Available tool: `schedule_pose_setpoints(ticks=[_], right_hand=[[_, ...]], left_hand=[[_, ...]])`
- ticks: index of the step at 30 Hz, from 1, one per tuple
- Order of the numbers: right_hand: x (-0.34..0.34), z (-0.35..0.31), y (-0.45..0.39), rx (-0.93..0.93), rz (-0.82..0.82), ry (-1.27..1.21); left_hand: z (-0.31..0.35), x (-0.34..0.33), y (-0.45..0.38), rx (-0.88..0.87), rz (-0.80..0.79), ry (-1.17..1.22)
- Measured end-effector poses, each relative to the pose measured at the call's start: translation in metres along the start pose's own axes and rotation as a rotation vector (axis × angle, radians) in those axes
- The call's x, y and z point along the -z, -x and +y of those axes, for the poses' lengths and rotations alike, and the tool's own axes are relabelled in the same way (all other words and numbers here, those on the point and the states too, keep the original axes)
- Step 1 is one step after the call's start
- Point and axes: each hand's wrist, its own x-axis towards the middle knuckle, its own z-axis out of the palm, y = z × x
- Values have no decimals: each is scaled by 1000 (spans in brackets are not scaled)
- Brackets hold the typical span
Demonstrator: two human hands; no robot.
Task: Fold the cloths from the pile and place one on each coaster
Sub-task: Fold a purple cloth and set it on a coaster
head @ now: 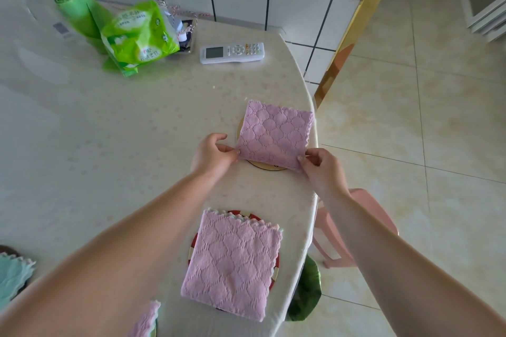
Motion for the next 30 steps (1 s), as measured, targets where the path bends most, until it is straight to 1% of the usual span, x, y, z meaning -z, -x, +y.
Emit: schedule_pose_setpoints(ticks=[5, 8, 14, 17, 22, 25, 28, 30], right_hand=[[2, -9, 13, -5, 13, -13], [3, -9, 39, -13, 20, -56], [-3, 22, 124, -17, -139, 6], [-9, 28, 148, -45, -182, 39], [-18, 25, 149, -38, -177, 120], [-21, 23, 147, -20, -157, 156], [-22, 25, 150, -30, -110, 127], [-22, 27, 152, -49, -81, 88]], left_hand=[[4, 5, 12, -54, 27, -77], [-4, 16, 32, -44, 27, -68], [-52, 49, 103, -25, 35, -89], [-69, 57, 127, -17, 14, -129], [-75, 56, 136, -54, -43, -155], [-71, 52, 136, -74, -34, -164], [-70, 49, 136, -97, -22, -167], [-69, 50, 136, -105, -45, -170]])
